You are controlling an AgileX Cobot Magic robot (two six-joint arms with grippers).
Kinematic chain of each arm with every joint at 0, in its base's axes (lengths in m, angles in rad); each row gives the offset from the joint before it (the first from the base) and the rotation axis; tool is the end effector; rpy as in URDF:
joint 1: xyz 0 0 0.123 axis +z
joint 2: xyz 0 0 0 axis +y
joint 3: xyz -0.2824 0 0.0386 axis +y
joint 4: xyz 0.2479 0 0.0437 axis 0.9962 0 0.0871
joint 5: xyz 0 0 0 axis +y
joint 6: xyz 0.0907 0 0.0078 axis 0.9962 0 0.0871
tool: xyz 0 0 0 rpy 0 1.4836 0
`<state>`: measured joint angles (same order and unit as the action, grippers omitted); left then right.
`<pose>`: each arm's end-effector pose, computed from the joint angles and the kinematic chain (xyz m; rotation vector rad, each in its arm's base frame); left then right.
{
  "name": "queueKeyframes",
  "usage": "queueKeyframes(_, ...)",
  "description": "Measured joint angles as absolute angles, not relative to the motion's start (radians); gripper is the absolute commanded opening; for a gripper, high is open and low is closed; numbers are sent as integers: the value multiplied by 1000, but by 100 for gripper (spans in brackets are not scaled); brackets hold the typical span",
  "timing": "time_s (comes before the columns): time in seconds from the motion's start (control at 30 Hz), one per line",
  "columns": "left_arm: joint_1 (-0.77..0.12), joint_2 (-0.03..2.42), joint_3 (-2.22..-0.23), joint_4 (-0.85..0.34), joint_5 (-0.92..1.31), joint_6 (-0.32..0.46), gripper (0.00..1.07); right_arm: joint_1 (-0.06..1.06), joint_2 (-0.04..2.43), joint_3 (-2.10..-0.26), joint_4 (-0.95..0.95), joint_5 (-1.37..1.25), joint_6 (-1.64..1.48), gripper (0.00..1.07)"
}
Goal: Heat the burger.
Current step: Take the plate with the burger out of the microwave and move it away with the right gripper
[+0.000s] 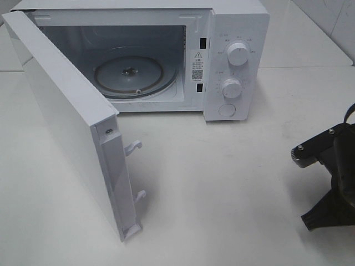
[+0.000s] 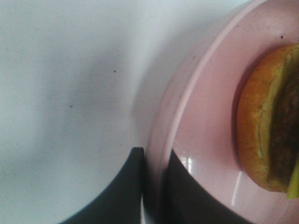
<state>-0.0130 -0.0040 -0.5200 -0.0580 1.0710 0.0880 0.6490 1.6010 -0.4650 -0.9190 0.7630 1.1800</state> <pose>-0.0084 -0.0045 0.2819 0.1063 2.0265 -0.0219 0.1823 0.0754 0.1217 -0.3145 2.7424 -0.7132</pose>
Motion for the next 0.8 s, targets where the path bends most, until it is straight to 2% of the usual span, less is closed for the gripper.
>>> queueKeyframes(0.4, -13, -4, -520, -58, 1071, 88, 100, 649, 1733, -477, -971, 741, 1295, 13)
queueKeyframes(0.57, -13, -4, -520, -58, 1071, 88, 100, 649, 1757, -478, -994, 742, 1304, 23)
queueKeyframes(0.63, -13, -4, -520, -58, 1071, 88, 100, 649, 1757, -478, -997, 741, 1304, 33)
queueKeyframes(0.8, -13, -4, -520, -58, 1071, 88, 100, 649, 1729, -480, -981, 740, 1270, 38)
